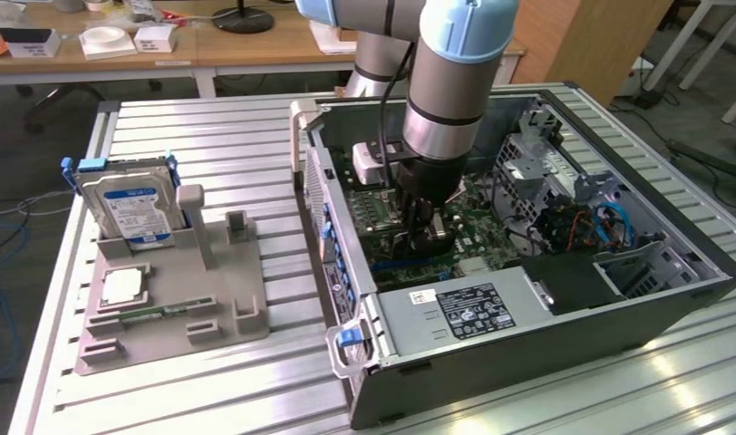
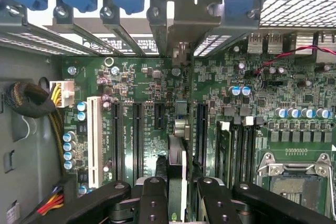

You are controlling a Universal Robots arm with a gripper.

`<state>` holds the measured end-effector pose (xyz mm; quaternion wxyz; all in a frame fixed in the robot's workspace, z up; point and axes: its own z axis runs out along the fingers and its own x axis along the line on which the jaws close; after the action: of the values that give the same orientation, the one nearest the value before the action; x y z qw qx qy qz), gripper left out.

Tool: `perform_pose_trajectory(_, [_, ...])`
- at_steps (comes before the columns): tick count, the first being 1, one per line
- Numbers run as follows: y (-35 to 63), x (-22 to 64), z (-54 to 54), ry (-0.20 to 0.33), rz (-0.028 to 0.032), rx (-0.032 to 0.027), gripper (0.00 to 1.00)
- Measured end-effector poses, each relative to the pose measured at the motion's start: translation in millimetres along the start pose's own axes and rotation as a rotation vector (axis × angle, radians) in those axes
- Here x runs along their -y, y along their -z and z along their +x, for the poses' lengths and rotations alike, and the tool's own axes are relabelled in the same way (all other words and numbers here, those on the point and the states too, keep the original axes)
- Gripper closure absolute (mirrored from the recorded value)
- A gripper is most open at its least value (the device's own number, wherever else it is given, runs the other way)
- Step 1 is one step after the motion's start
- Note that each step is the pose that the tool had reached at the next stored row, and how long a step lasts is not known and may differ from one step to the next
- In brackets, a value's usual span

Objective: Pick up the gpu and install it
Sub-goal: 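Insert the gpu into the slot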

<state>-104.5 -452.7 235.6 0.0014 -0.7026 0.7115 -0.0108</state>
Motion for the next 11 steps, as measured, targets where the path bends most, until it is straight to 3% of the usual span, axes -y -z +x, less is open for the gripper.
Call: perform_pose_trajectory(11, [-0.9, -0.1, 0.0, 0.000, -0.0001, -0.0001, 0.73])
